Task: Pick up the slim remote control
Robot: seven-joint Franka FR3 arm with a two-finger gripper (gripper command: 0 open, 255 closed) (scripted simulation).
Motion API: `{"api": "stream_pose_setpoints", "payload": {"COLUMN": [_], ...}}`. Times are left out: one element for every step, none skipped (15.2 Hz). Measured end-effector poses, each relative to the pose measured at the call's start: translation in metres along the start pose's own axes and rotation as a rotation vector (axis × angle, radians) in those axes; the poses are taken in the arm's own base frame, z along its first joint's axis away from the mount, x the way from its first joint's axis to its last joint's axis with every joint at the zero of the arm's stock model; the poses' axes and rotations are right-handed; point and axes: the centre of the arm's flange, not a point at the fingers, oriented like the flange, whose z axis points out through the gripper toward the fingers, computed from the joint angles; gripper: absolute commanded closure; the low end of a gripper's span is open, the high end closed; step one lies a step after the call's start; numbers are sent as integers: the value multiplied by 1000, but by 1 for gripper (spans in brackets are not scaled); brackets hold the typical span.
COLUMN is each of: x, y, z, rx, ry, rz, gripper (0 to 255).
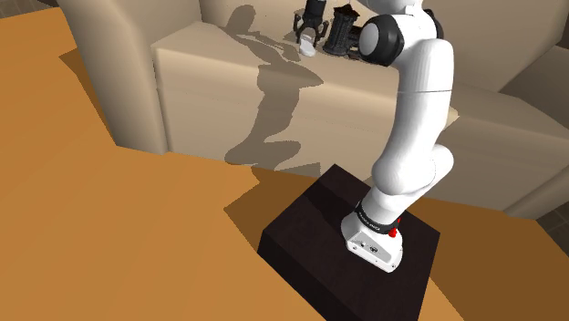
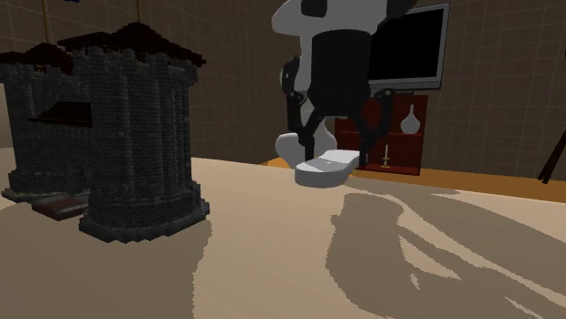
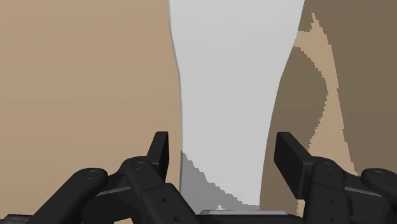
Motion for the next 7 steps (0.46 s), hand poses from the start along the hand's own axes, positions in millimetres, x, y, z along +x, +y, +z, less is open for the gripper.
{"api": "stream_pose_setpoints", "payload": {"x": [0, -2, -2, -1, -2, -2, -1], "y": [1, 1, 2, 1, 2, 2, 2], "z": [-5, -11, -16, -21, -27, -32, -35], "rx": [0, 0, 0, 0, 0, 0, 0], "ry": [0, 0, 0, 0, 0, 0, 0], "rz": [0, 0, 0, 0, 0, 0, 0], "gripper": [255, 255, 255, 255, 255, 255, 255]}}
